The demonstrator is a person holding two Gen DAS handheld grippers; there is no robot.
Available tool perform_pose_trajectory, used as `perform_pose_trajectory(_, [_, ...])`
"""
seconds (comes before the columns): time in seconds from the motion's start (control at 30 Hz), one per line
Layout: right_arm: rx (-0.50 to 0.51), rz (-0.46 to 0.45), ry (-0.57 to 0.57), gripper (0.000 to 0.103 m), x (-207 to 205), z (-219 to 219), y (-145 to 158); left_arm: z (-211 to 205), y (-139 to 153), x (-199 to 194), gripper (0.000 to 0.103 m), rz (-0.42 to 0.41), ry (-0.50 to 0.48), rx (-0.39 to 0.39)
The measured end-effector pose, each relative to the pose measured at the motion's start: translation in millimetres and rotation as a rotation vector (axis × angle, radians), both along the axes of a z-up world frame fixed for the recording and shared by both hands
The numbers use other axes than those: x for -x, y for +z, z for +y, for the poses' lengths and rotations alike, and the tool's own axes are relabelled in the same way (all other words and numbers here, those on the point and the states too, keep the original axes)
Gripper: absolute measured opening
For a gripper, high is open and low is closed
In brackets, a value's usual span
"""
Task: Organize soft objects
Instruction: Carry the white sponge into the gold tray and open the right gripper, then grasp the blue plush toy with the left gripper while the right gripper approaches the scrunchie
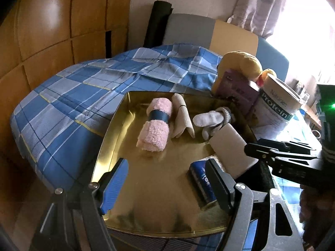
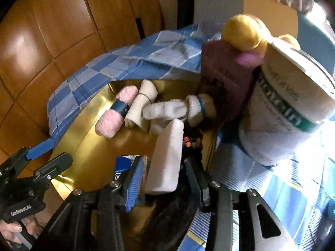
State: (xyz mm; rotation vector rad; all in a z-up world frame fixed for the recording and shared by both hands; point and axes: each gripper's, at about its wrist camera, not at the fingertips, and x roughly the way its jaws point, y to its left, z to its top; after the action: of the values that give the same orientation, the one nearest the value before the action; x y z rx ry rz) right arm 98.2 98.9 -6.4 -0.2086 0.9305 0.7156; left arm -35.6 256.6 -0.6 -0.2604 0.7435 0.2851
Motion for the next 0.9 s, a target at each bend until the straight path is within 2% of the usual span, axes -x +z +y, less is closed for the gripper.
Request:
perform_pose_trajectory(0.23, [-0.061,-0.035,-0.022,0.043,15,-26,15,-12,7,3,0.076,-0.015,-0.03,-0.032])
perform_pose_trajectory(0.47, [-0.086,-0.081,-0.096,0.043,20,-78,32,-26,12,3,0.076,-0.023,-0.067,-0.058])
perform_pose_trajectory(0.7, [-0.049,-0.119,-0.271,0.044,6,-155,40,-43,18,1,0.076,-0.029,-0.115,-0.077])
perform_pose_trajectory(0.9, [0.001,-0.154,-0.516,0.044,-11,-242,45,-60,23,-3,0.076,-0.034,-0.165,-0.095])
